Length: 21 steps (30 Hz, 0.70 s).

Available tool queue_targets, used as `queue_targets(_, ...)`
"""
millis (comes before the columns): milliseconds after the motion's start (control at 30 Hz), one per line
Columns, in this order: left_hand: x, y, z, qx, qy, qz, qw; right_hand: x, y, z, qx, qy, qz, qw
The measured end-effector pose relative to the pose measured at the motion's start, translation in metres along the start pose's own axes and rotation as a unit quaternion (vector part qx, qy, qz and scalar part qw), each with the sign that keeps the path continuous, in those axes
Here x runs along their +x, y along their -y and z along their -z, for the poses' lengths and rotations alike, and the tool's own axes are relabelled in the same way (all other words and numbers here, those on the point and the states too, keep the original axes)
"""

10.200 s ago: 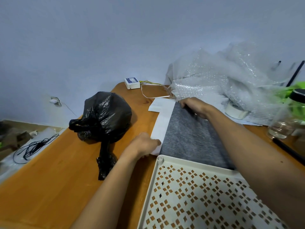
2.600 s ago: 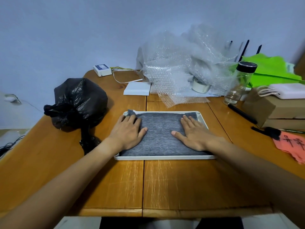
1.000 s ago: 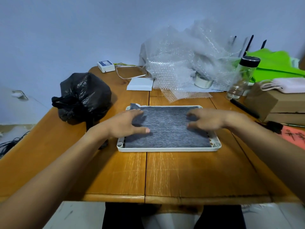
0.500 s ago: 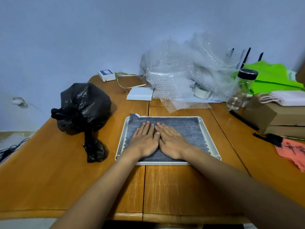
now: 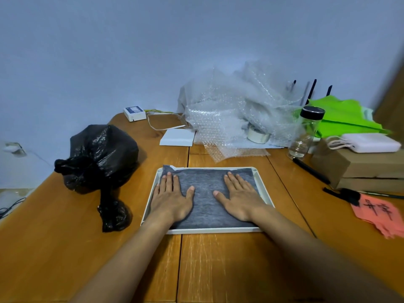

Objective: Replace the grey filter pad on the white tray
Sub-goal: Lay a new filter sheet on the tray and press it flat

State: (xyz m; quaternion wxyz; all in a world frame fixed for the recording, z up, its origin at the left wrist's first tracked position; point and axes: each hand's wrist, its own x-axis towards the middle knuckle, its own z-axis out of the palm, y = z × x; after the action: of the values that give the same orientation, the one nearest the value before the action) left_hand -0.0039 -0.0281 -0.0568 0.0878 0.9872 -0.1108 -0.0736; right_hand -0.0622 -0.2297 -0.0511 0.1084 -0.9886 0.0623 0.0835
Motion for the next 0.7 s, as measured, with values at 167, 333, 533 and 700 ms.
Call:
queue_targets(167,0.0,0.001,0.0,0.01,0.0,-0.008,1.0,-0.006,-0.016,0.003,-0.021,0.0,-0.039,0.999)
queue_targets(333,0.001,-0.001,0.001,0.035,-0.011,-0.013,0.999,-0.006,-0.014,0.002,-0.016,-0.008,-0.036,0.999)
queue_targets(533,0.008,-0.005,0.013,0.129,-0.121,-0.209,0.962,-0.012,0.014,0.006,-0.034,-0.099,0.075,0.992)
queue_targets(700,0.025,0.007,0.007,0.056,-0.074,-0.286,0.954,0.009,0.043,0.0,-0.005,-0.062,0.168,0.984)
